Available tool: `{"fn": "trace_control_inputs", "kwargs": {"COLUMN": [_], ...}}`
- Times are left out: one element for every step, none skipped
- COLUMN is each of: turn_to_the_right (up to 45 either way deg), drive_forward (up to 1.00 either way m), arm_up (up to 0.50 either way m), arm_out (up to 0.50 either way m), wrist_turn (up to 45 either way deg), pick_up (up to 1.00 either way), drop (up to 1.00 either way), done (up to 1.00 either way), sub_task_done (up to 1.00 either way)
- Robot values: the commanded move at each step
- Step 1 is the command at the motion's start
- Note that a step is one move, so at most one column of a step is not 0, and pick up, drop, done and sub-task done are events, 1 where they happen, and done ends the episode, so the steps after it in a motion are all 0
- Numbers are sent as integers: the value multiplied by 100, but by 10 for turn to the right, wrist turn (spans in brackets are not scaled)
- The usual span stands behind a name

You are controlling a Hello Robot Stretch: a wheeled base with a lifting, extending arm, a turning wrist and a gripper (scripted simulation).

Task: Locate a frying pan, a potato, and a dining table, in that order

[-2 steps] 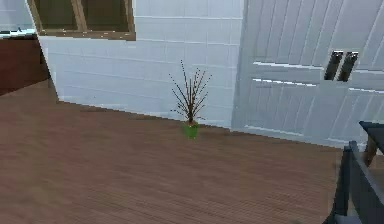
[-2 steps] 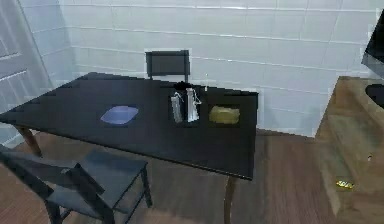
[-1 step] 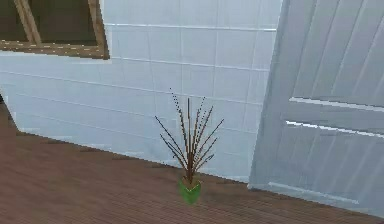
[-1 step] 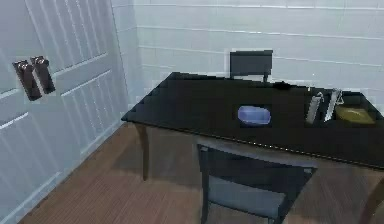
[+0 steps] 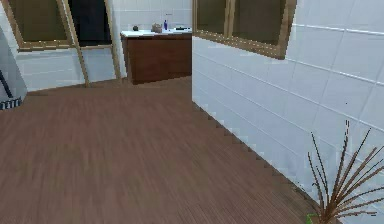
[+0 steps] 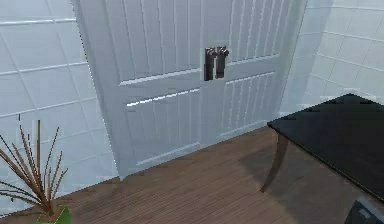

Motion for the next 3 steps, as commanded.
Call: {"fn": "trace_control_inputs", "kwargs": {"turn_to_the_right": [-120, 0, 0], "drive_forward": [0, 100, 100], "arm_up": [0, 0, 0], "arm_out": [0, 0, 0], "wrist_turn": [0, 0, 0], "pick_up": [0, 0, 0], "drop": [0, 0, 0], "done": [0, 0, 0], "sub_task_done": [0, 0, 0]}}
